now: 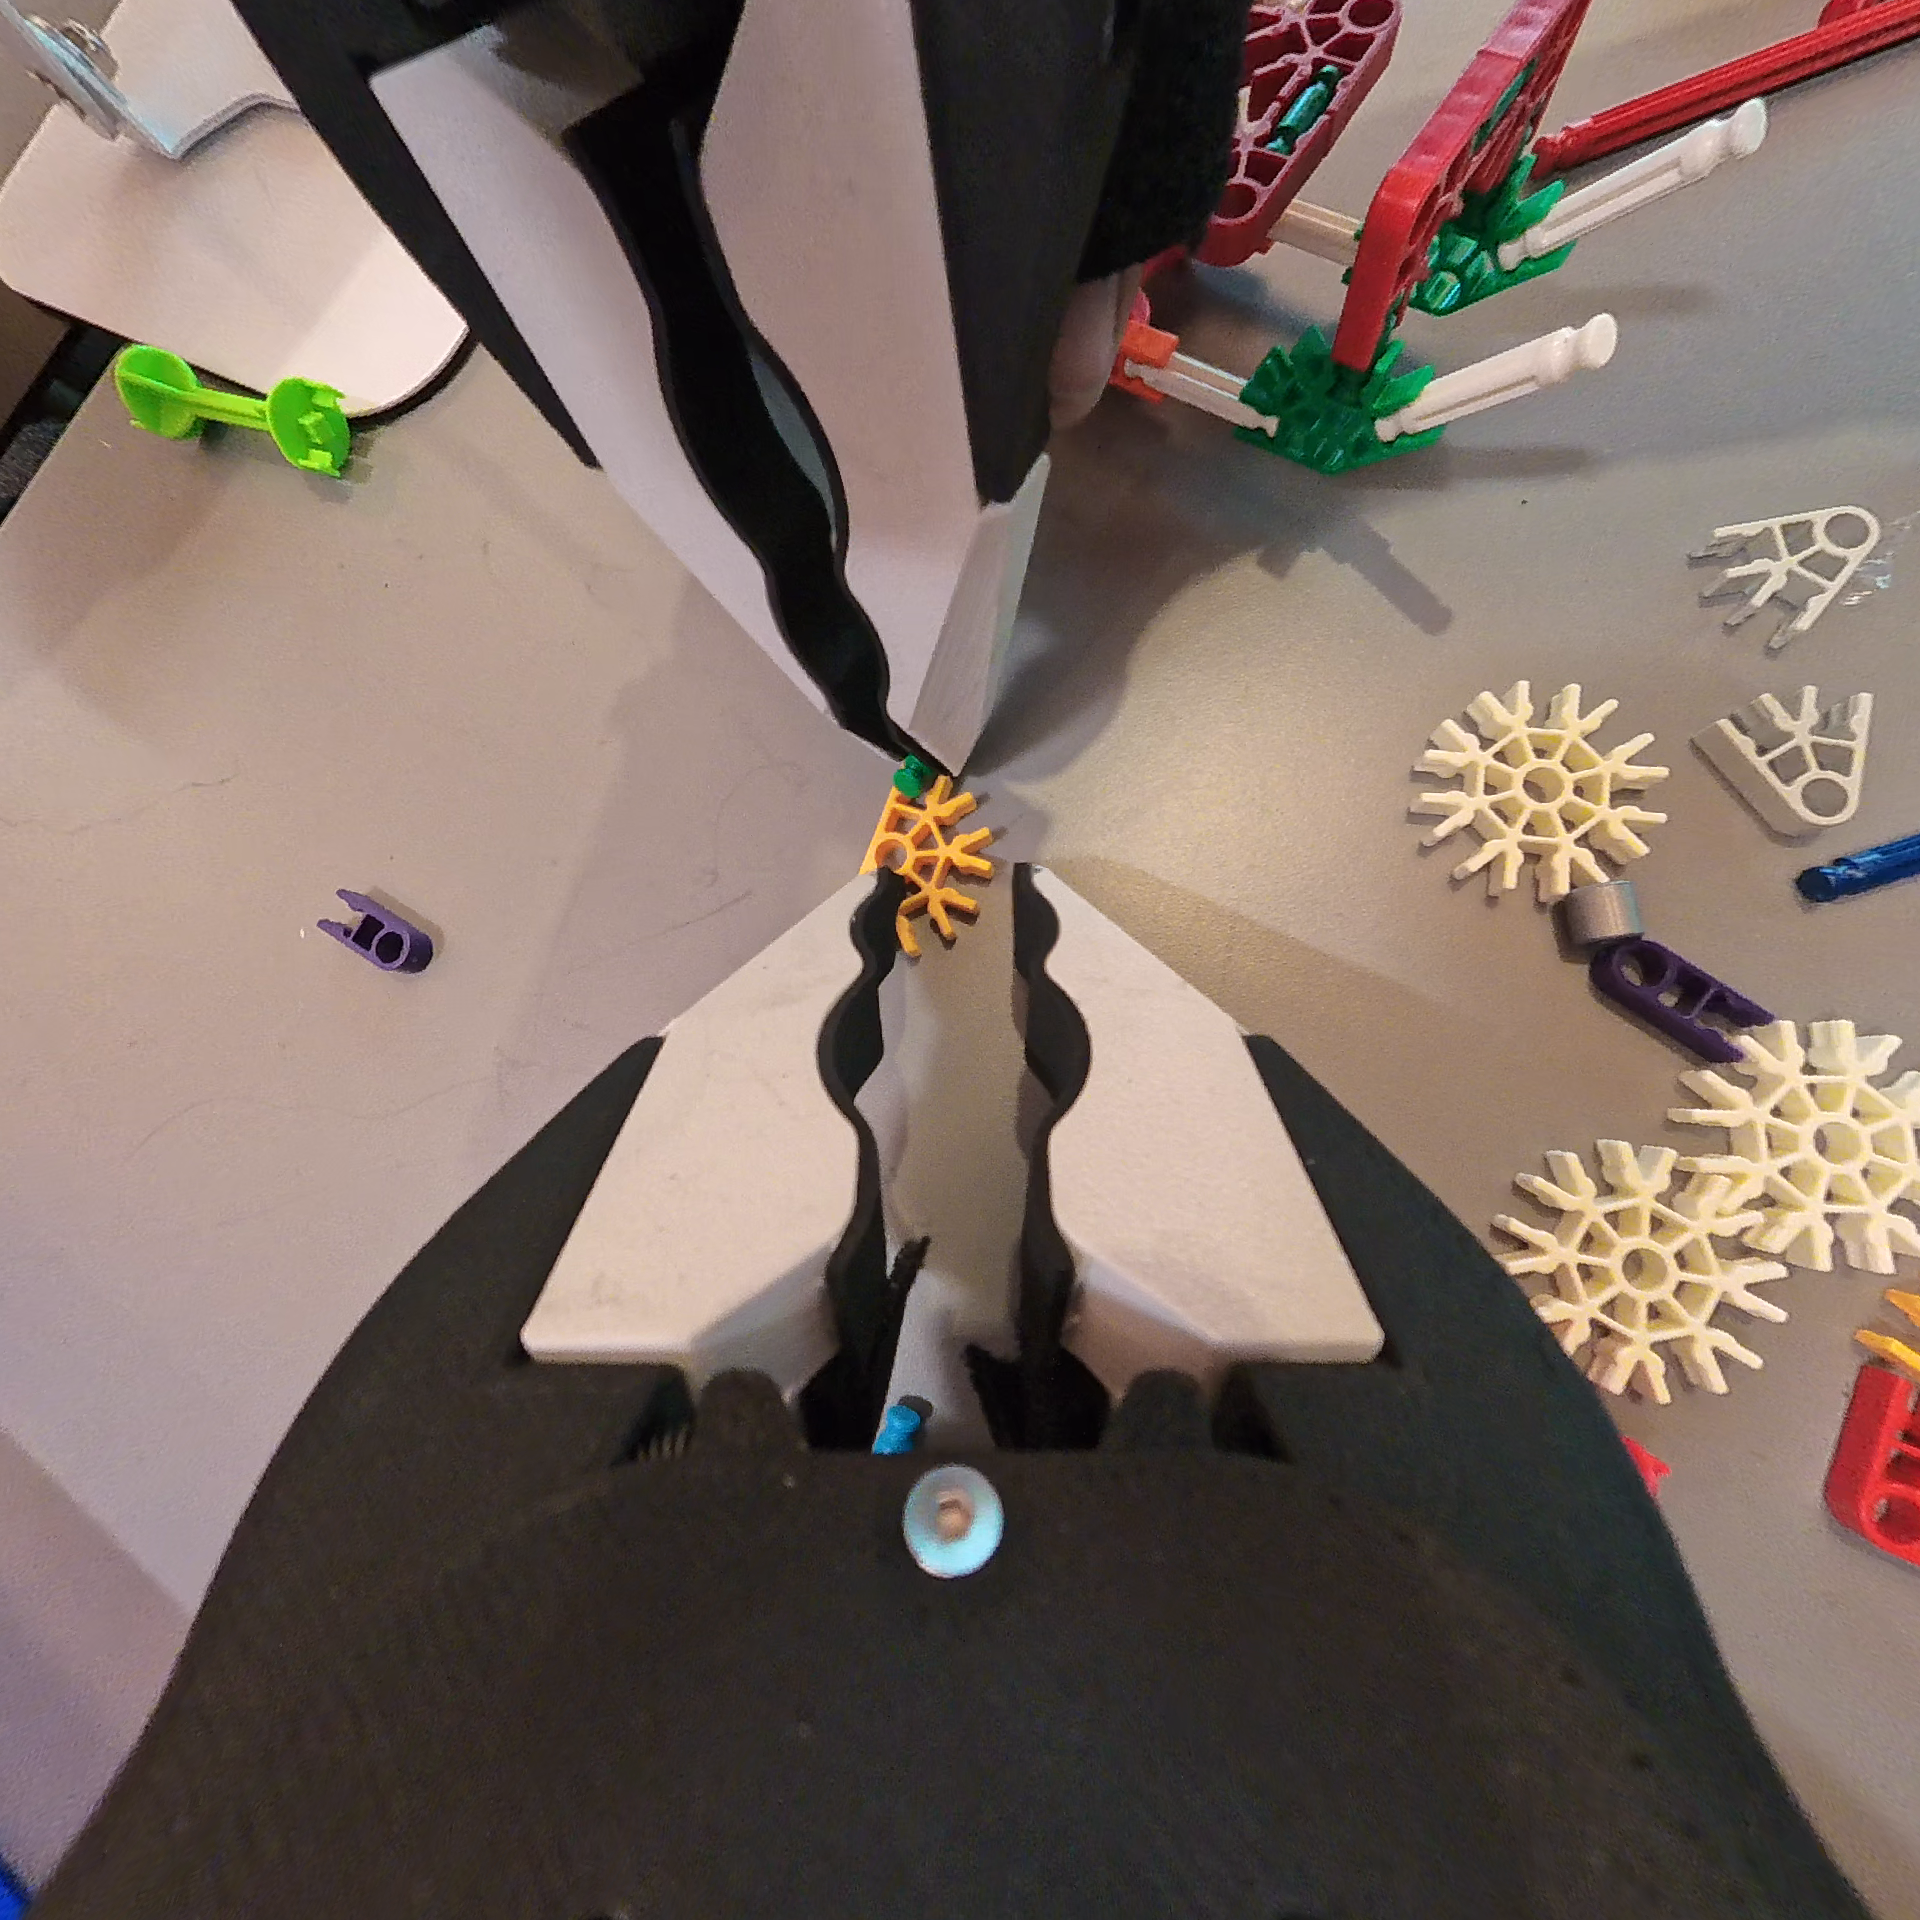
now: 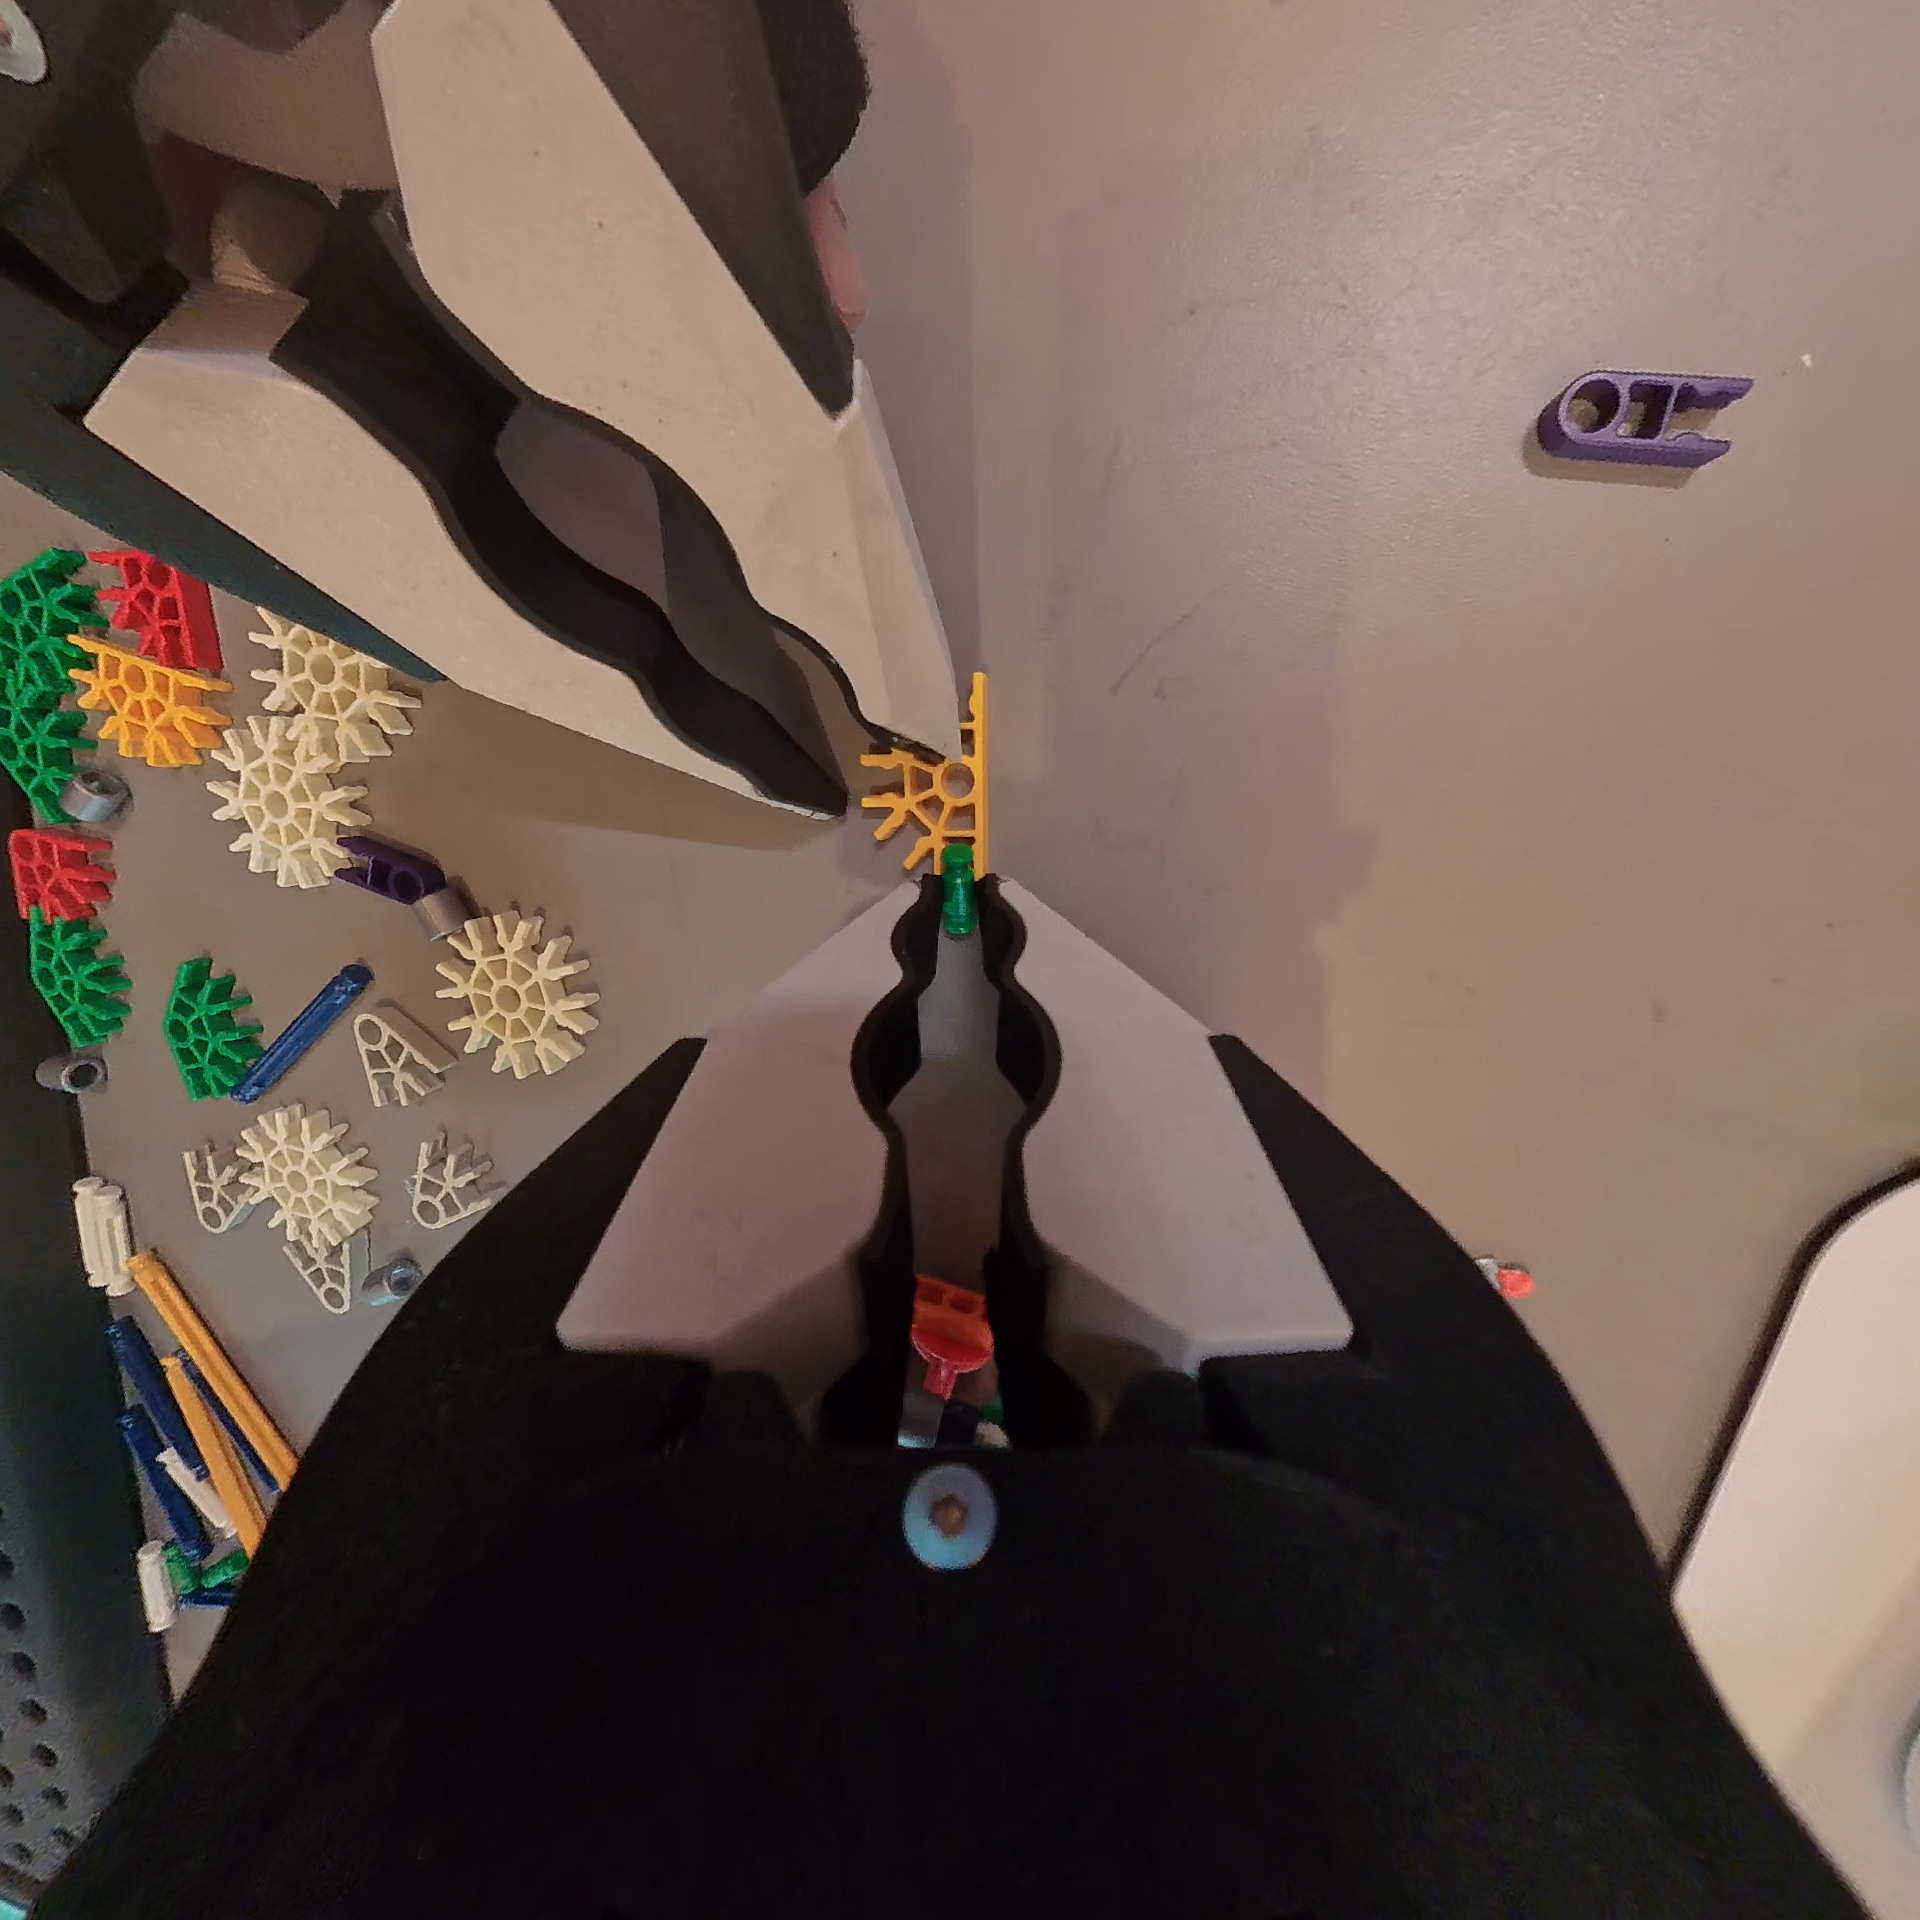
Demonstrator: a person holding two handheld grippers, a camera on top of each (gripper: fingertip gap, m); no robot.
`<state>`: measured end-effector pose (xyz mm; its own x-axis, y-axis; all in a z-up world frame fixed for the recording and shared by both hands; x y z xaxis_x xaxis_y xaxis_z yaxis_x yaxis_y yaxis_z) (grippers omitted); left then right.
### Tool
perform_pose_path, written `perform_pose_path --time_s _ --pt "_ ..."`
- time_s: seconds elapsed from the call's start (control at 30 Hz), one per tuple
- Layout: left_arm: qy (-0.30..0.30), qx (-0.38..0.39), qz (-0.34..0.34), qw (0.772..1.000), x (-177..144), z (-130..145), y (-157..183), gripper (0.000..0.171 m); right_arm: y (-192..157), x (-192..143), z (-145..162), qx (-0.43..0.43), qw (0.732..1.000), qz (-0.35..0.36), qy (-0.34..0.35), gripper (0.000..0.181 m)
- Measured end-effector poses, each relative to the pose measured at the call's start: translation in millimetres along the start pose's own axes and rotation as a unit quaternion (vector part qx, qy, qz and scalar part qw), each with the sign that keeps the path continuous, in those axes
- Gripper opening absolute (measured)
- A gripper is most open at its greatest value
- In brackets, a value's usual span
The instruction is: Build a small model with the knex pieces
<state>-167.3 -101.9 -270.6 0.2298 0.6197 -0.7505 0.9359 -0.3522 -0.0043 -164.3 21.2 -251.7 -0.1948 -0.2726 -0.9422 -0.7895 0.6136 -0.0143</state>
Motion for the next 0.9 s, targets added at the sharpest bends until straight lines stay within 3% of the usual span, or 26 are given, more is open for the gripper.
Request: perform_pose_path --time_s 0.57,0.9 --pt "0.000 0.020 0.019 1.000 0.9 -0.8 -3.8 0.019 6.5 1.7 -4.1 0.031 0.998 -0.036 -0.043 0.004" --pt "0.001 0.024 0.017 1.000 1.2 -1.2 -6.7 0.017 14.8 8.0 -18.5 0.062 0.986 -0.078 -0.132 0.004"
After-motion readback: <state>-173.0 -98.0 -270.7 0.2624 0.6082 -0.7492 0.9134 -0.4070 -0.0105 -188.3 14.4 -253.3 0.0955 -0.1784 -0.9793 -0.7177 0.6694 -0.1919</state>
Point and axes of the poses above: each gripper's, where its closed fingertips meet, x out along the fingers, z out of its underside, y = z × x across the jaws, the point moved 10 cm from there along -x, back along the fingers, and after that the axes turned 12 degrees about z, right-handed, at the moved point
